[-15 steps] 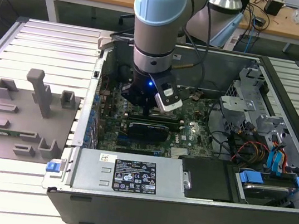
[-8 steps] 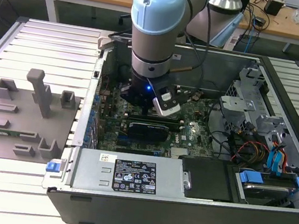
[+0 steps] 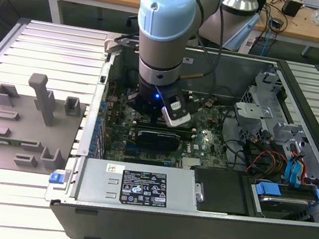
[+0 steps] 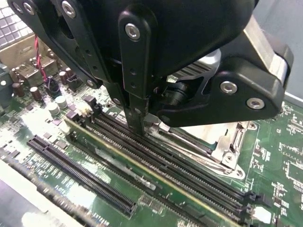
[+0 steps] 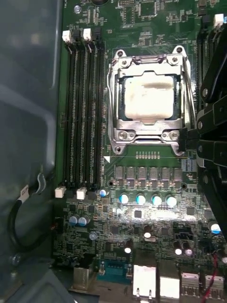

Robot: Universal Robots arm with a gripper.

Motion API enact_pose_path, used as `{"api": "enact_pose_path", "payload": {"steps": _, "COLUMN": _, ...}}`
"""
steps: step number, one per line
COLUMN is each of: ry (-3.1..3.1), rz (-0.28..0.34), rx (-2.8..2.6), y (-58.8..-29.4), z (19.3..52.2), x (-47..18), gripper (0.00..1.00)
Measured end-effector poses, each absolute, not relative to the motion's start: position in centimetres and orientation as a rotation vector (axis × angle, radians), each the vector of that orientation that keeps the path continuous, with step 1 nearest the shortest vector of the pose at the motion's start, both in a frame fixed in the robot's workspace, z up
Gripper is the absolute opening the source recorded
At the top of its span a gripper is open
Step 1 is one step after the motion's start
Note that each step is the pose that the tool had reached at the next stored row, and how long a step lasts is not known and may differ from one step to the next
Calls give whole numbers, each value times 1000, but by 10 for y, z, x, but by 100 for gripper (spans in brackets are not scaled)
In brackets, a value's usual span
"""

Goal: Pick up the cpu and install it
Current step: 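Install the second cpu locking lever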

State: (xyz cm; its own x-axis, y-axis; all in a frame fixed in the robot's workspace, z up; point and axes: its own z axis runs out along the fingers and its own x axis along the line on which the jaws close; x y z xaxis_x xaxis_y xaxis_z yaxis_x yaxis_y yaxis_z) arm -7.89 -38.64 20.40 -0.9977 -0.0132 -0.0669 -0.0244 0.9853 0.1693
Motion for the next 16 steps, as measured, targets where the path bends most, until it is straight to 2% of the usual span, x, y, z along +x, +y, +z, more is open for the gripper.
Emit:
{"api": "enact_pose_path", "payload": {"steps": 5, "ry": 3064, "rz": 267, "rx": -29, "y": -390, "z": 204, "x": -79, "gripper": 11}}
{"api": "enact_pose_path", "payload": {"steps": 16, "ry": 3054, "rz": 340, "rx": -27, "y": -390, "z": 199, "x": -81, "gripper": 11}}
